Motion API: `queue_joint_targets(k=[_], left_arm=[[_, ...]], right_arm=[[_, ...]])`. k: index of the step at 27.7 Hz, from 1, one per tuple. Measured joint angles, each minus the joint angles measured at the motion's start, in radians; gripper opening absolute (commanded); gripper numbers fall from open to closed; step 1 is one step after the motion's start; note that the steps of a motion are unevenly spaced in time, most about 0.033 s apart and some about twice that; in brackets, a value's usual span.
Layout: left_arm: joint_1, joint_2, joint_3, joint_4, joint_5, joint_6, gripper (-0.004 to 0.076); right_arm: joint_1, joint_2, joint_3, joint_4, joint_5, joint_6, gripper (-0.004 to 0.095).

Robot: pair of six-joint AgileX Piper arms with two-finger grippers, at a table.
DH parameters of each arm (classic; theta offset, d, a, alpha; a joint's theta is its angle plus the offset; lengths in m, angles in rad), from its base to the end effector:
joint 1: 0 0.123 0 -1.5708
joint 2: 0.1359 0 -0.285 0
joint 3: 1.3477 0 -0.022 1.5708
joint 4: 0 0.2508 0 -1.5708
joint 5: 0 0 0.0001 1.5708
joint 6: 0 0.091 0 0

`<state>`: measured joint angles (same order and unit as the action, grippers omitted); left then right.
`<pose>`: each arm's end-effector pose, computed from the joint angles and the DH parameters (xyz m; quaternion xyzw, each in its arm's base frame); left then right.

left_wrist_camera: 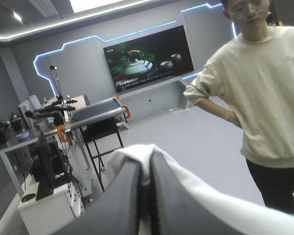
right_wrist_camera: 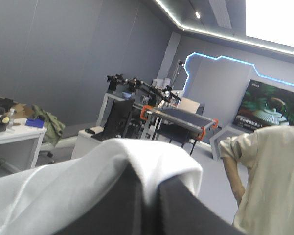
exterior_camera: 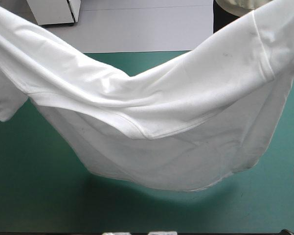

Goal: Fold the cloth

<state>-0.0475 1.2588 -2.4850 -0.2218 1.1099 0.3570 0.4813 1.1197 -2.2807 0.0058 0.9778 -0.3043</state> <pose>0.0789 -0.0217 0.6705 0.1709 0.6058 0.0192 0.7768 0.0512 0.0272 0.6630 -0.2326 0.5589 0.0731 0.7926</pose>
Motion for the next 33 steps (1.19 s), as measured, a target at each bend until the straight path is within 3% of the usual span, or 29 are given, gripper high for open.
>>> queue_joint_targets(k=[2, 8, 10, 14, 19, 27, 33], left_arm=[[0.000, 0.013, 0.028, -0.002, 0.035, 0.000, -0.0009], [0.000, 0.087, 0.197, -0.002, 0.052, -0.004, -0.0009], [0.000, 0.156, 0.315, -0.001, 0.030, -0.004, -0.0009], [0.000, 0.271, 0.427, 0.003, -0.030, -0.005, -0.0009], [0.000, 0.429, 0.461, 0.004, -0.135, -0.005, -0.0009], [0.000, 0.656, 0.461, 0.003, -0.294, -0.007, -0.0009], [0.000, 0.822, 0.461, -0.016, -0.346, -0.007, -0.0009]], right_arm=[[0.000, 0.021, 0.016, -0.041, 0.064, 0.030, -0.0013], [0.000, 0.092, 0.169, -0.167, 0.081, 0.126, -0.0017], [0.000, 0.139, 0.291, -0.232, 0.044, 0.172, -0.0017], [-0.033, 0.222, 0.428, -0.250, -0.075, 0.200, -0.0017], [-0.153, 0.379, 0.495, -0.172, -0.226, 0.182, -0.0017], [-0.287, 0.646, 0.498, 0.142, -0.435, -0.028, -0.0018], [-0.307, 0.808, 0.498, 0.188, -0.529, -0.071, -0.0002]])
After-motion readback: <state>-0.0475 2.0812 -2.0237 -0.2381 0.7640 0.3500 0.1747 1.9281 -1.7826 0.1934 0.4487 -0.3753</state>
